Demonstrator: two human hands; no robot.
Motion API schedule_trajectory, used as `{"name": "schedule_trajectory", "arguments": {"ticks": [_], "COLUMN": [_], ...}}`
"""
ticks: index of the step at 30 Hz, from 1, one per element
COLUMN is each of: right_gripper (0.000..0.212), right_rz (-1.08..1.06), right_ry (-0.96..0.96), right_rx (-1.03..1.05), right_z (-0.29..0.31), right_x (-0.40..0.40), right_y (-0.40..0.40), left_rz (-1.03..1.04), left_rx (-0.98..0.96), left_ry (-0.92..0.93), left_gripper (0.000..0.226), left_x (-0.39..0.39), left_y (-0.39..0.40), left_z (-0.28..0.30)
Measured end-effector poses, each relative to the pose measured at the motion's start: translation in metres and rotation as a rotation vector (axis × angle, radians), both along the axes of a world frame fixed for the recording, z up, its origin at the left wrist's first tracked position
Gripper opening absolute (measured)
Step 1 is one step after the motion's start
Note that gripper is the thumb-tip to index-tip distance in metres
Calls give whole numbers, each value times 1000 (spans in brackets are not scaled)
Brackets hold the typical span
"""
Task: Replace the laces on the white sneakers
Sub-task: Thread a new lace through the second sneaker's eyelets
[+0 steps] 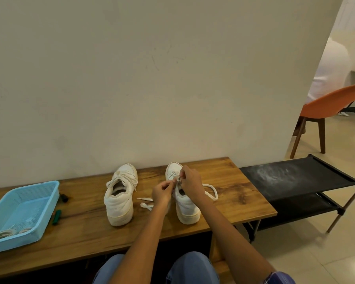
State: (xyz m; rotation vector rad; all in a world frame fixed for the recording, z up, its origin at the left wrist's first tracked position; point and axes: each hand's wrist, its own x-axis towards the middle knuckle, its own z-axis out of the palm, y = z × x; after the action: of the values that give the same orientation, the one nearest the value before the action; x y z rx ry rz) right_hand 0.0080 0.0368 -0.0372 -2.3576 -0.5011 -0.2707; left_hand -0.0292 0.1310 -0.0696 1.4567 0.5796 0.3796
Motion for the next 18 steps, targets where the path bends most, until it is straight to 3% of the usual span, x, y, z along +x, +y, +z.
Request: {"name": "schedule_trajectory", "arguments": {"ticks": [6, 11, 15, 18], "right_gripper": [24, 23, 23, 22], "right_rz": [14, -11, -12, -5], "right_ry": [7, 7, 16, 13], "right_rx": [29, -3, 20, 20], "right_z": [0, -1, 0, 2], "right_x": [0, 0, -1, -2], "right_y": [-1, 0, -1, 0], "left_rz": [-15, -52, -112, -179], "left_rx": [10, 132, 52, 186], "left_ry": [-13, 4, 54, 112], "left_gripper": [18, 12, 16, 12], "left_x": [0, 2, 5, 13], "left_y": [0, 2, 7, 13], "left_z": [2, 4, 12, 17]}}
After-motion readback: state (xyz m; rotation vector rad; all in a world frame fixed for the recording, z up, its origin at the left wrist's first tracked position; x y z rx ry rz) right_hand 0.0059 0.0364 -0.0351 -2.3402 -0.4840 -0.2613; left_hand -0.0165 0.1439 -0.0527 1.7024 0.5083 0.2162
